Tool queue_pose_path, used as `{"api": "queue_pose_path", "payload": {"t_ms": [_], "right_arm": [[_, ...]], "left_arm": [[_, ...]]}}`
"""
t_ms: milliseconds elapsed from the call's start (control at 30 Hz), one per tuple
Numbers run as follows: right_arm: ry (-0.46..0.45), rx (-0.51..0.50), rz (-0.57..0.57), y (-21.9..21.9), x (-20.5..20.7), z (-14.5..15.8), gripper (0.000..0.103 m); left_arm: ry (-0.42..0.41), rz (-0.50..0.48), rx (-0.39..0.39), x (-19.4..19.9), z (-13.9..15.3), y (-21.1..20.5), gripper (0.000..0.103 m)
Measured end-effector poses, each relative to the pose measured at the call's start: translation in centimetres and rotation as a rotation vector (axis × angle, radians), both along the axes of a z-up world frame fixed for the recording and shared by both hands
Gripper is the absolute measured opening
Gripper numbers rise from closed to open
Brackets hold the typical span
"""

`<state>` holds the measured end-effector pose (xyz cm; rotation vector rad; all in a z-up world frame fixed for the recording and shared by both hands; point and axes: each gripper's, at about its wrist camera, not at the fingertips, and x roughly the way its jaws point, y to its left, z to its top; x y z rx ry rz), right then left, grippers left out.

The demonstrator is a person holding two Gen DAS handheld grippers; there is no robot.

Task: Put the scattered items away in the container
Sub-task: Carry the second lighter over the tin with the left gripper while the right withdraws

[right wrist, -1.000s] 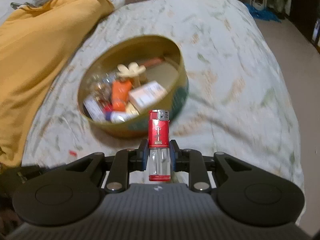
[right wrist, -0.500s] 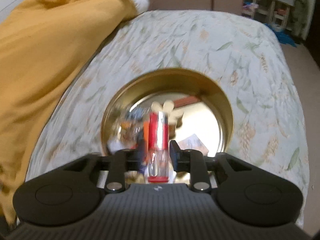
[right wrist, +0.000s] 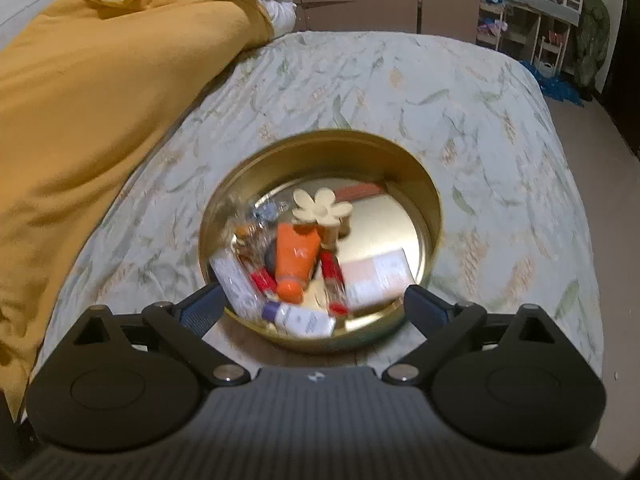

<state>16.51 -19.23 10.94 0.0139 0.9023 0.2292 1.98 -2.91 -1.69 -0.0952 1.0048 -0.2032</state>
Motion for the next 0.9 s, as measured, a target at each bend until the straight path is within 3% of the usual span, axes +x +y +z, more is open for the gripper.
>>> {"api": "queue_pose_path", "payload": {"t_ms": [333, 900], "right_arm": [[0.04, 0.018, -0.059, -3.2, -3.8, -3.3, 0.103], [0.079, -0.041, -0.122, -6.5, -8.9, -9.6, 0.103]], "left_arm": [[-0.015, 0.006, 0.025, 0.3, 1.3, -0.1, 0.02], [-0.086, 0.032, 0.072, 2.9, 5.5, 0.2, 0.02]]}}
